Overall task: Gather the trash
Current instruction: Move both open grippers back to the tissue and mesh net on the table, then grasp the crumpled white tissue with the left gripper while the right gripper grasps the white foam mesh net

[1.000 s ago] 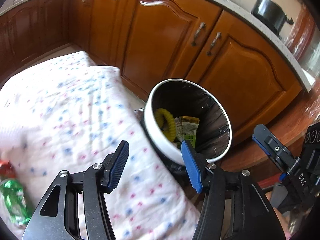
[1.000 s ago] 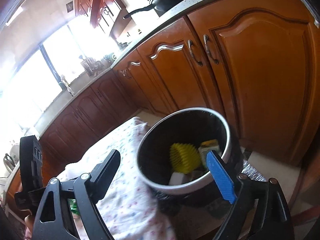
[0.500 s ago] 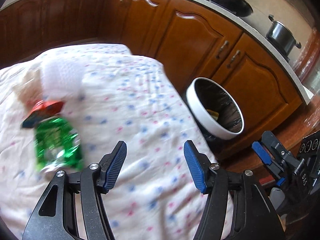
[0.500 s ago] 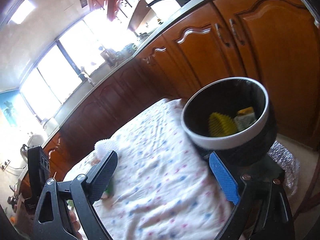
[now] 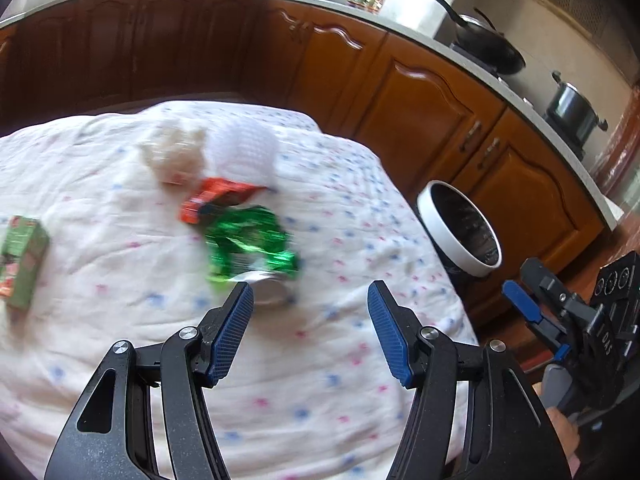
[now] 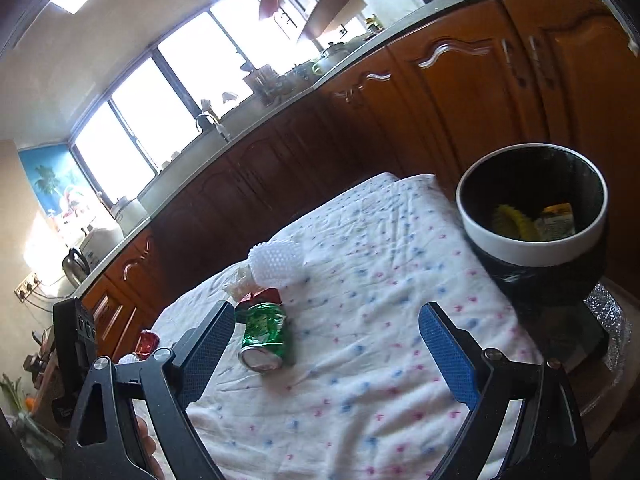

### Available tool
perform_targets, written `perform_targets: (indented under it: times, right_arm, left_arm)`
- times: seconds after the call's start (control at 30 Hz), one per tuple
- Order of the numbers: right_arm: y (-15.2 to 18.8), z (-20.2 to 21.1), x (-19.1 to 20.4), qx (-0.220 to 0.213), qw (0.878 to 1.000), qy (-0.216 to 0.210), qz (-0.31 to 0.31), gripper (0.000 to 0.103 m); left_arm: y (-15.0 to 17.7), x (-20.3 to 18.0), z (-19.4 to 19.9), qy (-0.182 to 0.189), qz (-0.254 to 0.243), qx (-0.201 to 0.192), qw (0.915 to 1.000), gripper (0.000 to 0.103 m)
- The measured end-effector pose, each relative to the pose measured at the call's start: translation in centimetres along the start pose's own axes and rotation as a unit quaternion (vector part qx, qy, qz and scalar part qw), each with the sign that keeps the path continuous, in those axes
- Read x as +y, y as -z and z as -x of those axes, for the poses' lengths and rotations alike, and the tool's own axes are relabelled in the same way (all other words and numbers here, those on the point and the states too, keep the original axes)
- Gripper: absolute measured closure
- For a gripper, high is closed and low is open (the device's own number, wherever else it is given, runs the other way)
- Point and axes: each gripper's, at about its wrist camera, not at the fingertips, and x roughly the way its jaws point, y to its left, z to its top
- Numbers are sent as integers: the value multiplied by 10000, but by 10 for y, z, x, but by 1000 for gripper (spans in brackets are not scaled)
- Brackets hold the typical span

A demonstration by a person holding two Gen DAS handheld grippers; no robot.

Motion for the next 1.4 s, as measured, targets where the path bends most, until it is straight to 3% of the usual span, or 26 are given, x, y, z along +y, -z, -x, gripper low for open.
perform_targets:
  times: [0.33, 0.6, 0.93, 1.2, 1.23, 1.3, 1.37, 1.4]
  right_arm:
    - [-3, -43, 42, 334, 9991, -218, 164, 9]
    - [-27, -100, 59, 609, 9974, -344, 189, 9]
    - [-49, -188, 52, 1232, 9917, -378, -6, 9]
    - [-48, -251, 39, 1736, 9840, -362, -175, 9]
    - [-47, -256, 37, 1793, 9827, -418, -214, 12]
    - [-45, -265, 36, 1889, 9806, -482, -192, 28]
    - [-42, -269, 36, 1973, 9792, -461, -140, 68]
    - [-41, -266, 36, 1952, 9798, -423, -85, 77]
  left_arm:
    - [-17, 74, 19, -195, 438, -206, 9986, 43]
    - [-45, 112, 7, -468, 498, -207, 9974, 43]
    - [-96, 127, -41, -643, 487, 19, 9967, 43]
    - [-128, 150, -99, -795, 752, 404, 9932, 43]
    - [-130, 152, -107, -797, 781, 481, 9926, 43]
    - [-132, 154, -120, -802, 813, 588, 9917, 43]
    - [-130, 151, -127, -804, 767, 646, 9917, 43]
    - [-130, 148, -130, -824, 703, 653, 9920, 43]
